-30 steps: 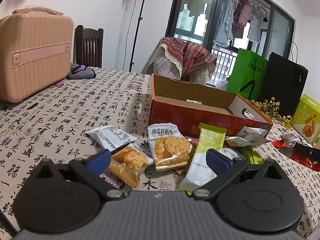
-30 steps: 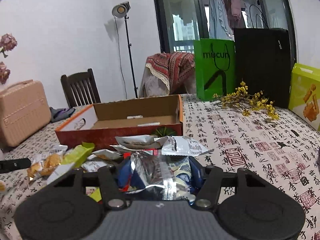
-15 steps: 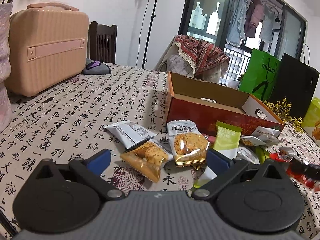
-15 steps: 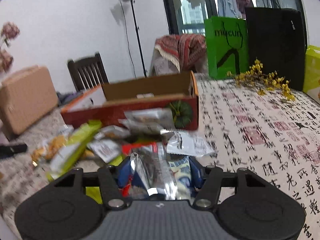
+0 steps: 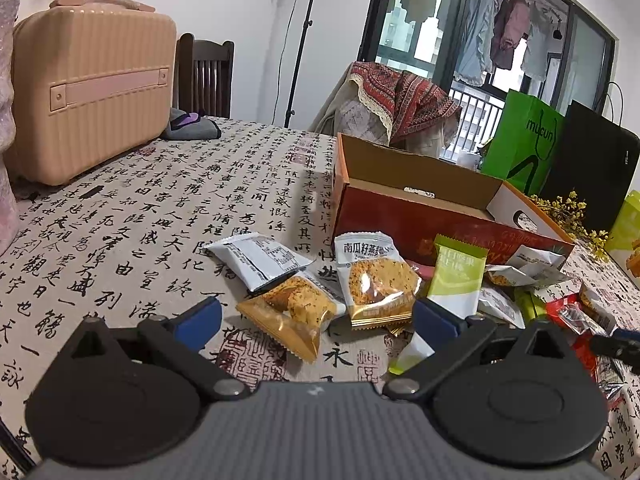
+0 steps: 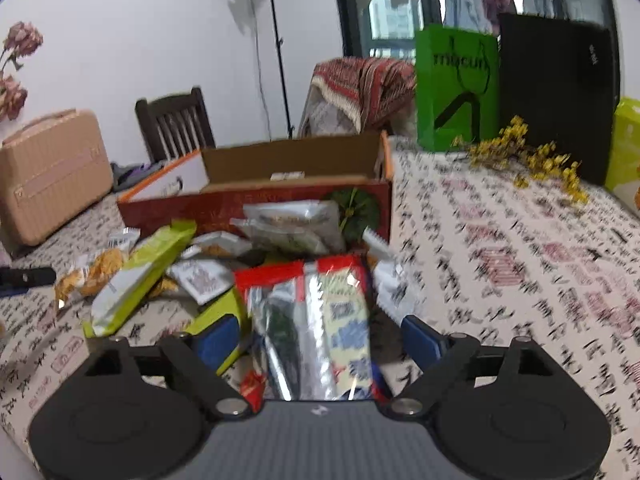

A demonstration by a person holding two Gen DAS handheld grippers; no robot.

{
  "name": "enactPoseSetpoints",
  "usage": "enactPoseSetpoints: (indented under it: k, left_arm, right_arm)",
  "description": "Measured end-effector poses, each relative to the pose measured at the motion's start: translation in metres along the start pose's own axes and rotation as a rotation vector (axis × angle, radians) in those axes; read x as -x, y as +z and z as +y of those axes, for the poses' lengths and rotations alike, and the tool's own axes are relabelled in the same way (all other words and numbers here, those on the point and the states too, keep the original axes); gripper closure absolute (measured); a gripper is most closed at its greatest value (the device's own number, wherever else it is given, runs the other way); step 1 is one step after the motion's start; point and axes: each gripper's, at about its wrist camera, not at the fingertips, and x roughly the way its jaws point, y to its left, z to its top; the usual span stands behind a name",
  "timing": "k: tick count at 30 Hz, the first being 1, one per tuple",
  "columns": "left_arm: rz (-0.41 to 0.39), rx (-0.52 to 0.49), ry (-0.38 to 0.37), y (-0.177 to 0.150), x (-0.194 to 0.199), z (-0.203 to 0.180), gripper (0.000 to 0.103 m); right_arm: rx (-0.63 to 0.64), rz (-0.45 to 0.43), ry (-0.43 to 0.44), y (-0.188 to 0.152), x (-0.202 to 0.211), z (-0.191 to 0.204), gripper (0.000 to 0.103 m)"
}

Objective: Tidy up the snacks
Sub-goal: 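Grasp an orange cookie packet with the left tool while the right tool holds the red-topped packet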

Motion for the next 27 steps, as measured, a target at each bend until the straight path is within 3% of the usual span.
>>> enactPoseSetpoints:
  k: [3,4,5,6,14,22,25,26,27]
  left_arm:
    - [-0.002,0.001,0.004,0.000,0.000,0.001,0.000]
    - [-0.002,0.001,0.007,0.000,0.000,0.002,0.000]
    - [0.000,0.002,0.010,0.001,-0.001,0.003,0.000]
    - [0.002,0.002,0.015,0.001,-0.001,0.004,0.000]
    - [0.017,-0.017,0.066,0.007,-0.011,0.012,0.000]
    - [0.083,-0.241,0.092,0.007,-0.043,-0.009,0.000]
    - [0.099,-0.278,0.085,0.003,-0.053,-0.008,0.013]
    - [0.109,-0.281,0.073,0.002,-0.056,-0.007,0.032]
    - [0.123,-0.275,0.049,0.001,-0.058,-0.005,0.043]
  right_arm:
    - [0.017,0.028,0.014,-0.003,-0.007,0.007,0.019]
    - [0.020,0.033,0.014,-0.004,-0.009,0.009,0.027]
    - [0.026,0.037,0.003,-0.004,-0.010,0.010,0.042]
    - [0.031,0.036,-0.009,-0.005,-0.010,0.010,0.043]
    - [-0.025,-0.088,0.041,0.000,0.014,0.003,0.045]
    - [-0.039,-0.152,0.031,0.009,0.027,0.002,0.045]
    - [-0.047,-0.146,0.025,0.009,0.025,0.000,0.045]
    - [-0.049,-0.145,0.025,0.008,0.025,0.000,0.045]
    - [-0.050,-0.144,0.027,0.008,0.025,-0.001,0.045]
